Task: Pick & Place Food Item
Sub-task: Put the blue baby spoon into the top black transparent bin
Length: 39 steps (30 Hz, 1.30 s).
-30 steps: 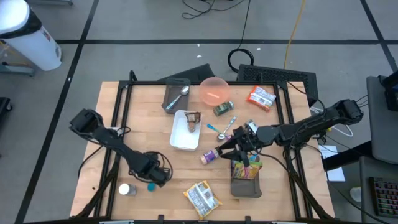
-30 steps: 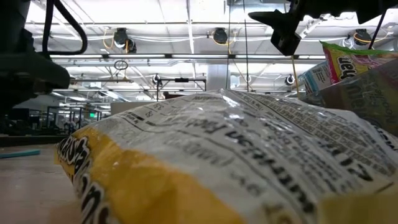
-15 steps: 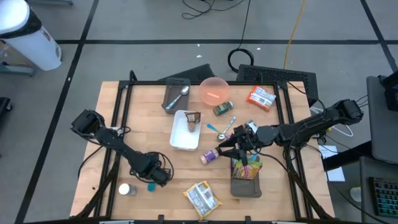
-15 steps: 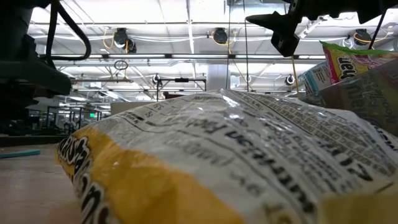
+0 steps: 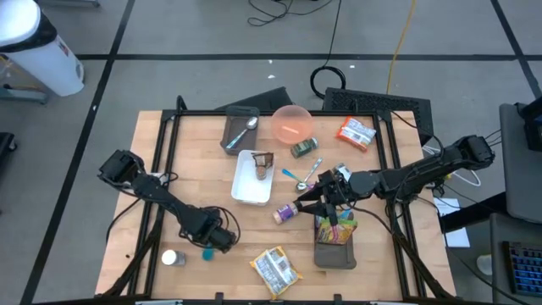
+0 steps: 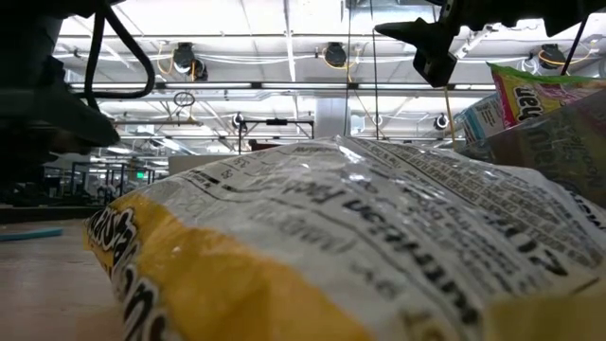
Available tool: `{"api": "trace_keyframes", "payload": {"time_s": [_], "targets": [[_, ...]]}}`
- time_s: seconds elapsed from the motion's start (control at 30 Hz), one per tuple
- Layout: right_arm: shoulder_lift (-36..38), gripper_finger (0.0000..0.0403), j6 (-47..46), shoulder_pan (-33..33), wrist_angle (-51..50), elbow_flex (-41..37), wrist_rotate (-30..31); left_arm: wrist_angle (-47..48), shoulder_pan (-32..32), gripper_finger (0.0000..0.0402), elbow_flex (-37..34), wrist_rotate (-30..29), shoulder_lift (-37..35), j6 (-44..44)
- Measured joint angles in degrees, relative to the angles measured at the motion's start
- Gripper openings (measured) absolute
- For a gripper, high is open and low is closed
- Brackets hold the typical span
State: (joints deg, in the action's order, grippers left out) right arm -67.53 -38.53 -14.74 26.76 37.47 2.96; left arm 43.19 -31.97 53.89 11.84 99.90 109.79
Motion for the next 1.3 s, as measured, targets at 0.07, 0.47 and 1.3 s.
{"api": "trace_keyframes", "payload": {"time_s": [0.07, 0.47, 1.3], "targets": [[0.0, 0.0217, 0.0, 0.0, 0.0, 0.0, 0.0, -0.5, 0.5, 0.0081, 0.0, 0.3, 0.1, -0.7], [0.0, 0.0216, 0.0, 0.0, 0.0, 0.0, 0.0, 0.7, 2.9, 0.0022, -0.4, -1.5, -3.7, -7.6], [0.0, 0.0213, 6.8, 0.0, 9.8, 0.0, 0.2, 2.6, 6.0, 0.0021, -0.2, -34.3, -30.1, -7.2]]}}
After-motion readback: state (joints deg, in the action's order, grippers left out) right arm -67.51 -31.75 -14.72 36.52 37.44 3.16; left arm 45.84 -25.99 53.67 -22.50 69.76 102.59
